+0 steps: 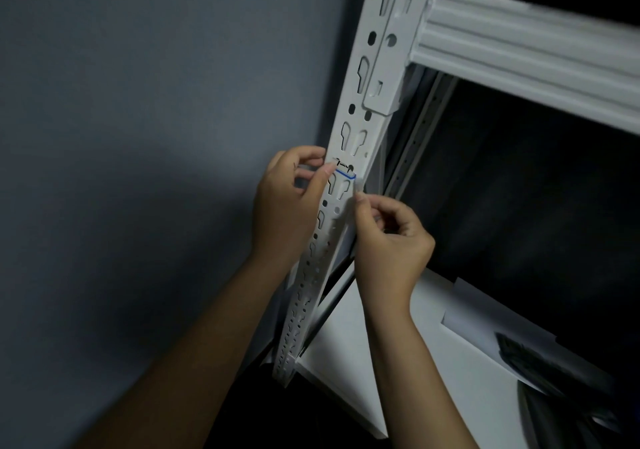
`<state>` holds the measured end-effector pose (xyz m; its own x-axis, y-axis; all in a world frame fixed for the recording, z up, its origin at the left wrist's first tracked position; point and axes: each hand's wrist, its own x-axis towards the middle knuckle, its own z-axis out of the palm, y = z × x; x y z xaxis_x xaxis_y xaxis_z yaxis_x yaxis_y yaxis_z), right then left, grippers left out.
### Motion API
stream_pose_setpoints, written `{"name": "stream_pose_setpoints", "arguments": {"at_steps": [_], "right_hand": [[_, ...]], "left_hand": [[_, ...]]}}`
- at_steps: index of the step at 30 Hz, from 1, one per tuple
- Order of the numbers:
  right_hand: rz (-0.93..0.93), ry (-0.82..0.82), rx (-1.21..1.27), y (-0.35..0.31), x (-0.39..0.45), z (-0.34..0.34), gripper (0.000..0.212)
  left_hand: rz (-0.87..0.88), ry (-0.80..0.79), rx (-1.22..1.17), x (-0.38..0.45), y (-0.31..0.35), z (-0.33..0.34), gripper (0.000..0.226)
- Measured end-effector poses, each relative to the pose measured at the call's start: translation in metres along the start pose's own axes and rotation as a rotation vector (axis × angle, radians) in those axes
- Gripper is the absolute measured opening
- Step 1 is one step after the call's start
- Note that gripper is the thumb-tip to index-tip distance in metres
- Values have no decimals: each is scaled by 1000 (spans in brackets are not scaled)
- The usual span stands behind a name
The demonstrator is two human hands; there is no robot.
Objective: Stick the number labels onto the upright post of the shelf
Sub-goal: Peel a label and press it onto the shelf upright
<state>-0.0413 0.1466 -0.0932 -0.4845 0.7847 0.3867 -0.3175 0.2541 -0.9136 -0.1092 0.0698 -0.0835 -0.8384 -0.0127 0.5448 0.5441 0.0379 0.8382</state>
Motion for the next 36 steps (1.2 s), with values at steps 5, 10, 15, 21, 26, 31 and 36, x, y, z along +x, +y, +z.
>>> {"name": "stream_pose_setpoints", "arguments": {"at_steps": [5, 10, 15, 21, 26, 31, 36], "right_hand": [[-21, -46, -6, -2, -8, -6, 16], [-101, -154, -13, -18, -4, -13, 17], [-263, -256, -134, -39, 3, -20, 12], [-439, -328, -253, -64, 9, -32, 8], [-303, -347, -223, -79, 9, -40, 10], [-70, -432, -32, -91, 11, -46, 7], [-35, -428, 84, -95, 14, -58, 19]], "left_hand": [[-3, -16, 27, -9, 6, -4, 7], [13, -161, -10, -16, 27, -15, 11], [-69, -274, -180, -16, 55, -27, 14], [-33, -355, -194, -15, 80, -39, 13], [12, -358, -116, -21, 90, -39, 10], [-1, -254, -39, -22, 94, -32, 13], [-115, -244, -131, -19, 103, -27, 13]]}}
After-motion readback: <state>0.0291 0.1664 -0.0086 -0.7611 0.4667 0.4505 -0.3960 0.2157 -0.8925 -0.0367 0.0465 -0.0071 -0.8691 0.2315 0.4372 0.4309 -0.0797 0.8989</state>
